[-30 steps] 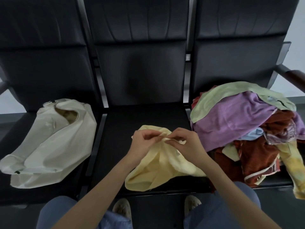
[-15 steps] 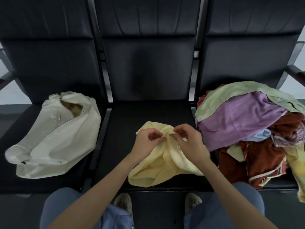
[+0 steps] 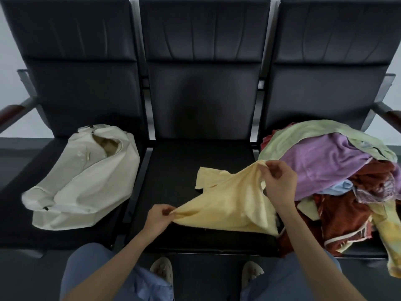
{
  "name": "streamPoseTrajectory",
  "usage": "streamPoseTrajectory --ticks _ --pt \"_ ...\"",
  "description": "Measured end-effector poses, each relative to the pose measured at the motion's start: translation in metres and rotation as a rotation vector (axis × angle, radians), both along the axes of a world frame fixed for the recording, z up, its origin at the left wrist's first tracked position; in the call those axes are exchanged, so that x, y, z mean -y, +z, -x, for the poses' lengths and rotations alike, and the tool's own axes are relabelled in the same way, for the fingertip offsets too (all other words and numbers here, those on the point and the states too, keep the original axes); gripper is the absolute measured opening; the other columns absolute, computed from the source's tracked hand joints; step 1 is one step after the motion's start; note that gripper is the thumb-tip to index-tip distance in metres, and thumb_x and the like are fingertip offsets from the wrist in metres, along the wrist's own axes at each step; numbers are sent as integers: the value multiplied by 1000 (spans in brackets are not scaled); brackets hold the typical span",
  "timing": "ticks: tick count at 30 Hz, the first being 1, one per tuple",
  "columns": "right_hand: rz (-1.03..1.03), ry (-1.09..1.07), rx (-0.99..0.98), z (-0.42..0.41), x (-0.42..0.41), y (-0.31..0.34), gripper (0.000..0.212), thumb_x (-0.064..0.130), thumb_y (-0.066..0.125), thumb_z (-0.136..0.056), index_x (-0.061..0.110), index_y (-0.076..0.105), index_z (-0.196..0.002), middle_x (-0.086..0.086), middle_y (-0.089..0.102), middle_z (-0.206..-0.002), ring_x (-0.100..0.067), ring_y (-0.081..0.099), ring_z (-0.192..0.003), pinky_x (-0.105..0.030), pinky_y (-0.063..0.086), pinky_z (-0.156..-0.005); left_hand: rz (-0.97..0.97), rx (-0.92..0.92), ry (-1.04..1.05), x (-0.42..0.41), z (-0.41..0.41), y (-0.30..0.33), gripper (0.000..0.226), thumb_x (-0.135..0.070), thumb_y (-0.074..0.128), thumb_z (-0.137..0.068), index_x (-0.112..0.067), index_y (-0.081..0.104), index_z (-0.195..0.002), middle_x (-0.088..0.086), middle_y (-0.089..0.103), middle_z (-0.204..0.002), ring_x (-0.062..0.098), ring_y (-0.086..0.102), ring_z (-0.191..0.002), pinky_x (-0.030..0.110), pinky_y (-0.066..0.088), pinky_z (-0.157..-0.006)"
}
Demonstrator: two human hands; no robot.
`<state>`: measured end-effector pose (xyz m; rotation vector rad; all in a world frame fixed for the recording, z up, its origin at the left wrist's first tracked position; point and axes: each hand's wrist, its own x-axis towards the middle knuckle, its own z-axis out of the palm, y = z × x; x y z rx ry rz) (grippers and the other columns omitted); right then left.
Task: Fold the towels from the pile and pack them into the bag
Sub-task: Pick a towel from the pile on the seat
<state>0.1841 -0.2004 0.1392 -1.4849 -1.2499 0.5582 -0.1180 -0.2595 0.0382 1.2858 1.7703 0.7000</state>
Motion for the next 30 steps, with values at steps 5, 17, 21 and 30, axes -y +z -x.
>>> streamPoseTrajectory --ticks 5,17,21,30 --pt "-60 -156 -98 -11 2 20 7 13 67 -88 10 65 -94 -4 65 -84 -14 60 -76 -8 45 -65 44 180 148 -21 9 49 11 -3 70 -84 -14 70 -85 10 68 -90 17 65 -77 27 55 -62" --pt "-268 -258 -246 -22 17 97 6 14 67 -88 9 65 -91 -5 64 -79 5 55 -63 -5 42 -61 -154 -128 -131 -25 31 186 20 0 66 -82 -19 73 -78 1 68 -80 10 60 -76 17 46 -62" --pt "-287 -277 -265 -20 32 110 7 14 66 -89 8 64 -92 -3 63 -81 0 54 -68 -4 42 -62 -323 -211 -10 -17 36 220 20 -2 62 -81 -15 71 -69 3 66 -71 17 60 -72 25 45 -60" --pt "-198 -201 -170 -27 60 107 14 24 68 -88 11 65 -93 -6 62 -82 -15 53 -76 -26 44 -70 -265 -76 18 -7 56 263 16 10 55 -78 4 69 -75 17 65 -65 23 62 -45 24 40 -35"
